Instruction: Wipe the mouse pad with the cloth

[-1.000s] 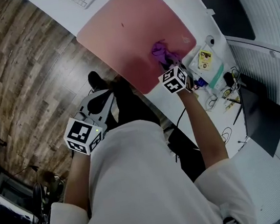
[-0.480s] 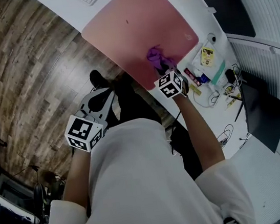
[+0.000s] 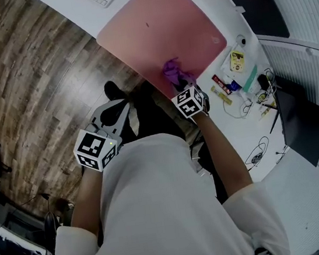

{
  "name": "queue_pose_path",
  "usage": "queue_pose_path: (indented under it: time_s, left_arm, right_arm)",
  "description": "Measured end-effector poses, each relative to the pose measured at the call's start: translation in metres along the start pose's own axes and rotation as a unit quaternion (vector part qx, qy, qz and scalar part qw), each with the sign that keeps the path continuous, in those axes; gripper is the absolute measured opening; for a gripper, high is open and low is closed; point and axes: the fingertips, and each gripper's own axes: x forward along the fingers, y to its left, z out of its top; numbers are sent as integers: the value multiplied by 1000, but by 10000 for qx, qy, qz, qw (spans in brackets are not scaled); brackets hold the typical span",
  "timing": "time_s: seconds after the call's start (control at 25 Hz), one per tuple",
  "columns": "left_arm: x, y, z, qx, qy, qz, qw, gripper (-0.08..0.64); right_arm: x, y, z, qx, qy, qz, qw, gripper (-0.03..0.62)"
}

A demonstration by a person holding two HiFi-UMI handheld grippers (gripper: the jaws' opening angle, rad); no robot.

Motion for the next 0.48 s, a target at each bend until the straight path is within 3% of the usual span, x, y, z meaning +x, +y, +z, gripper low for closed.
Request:
queue_pose_path:
  time_s: [0.48]
  left_arm:
    - [-15,15,6,149,39,-216,9996,20]
  right_arm:
    - [4,50,18,450,-68,302,9985,75]
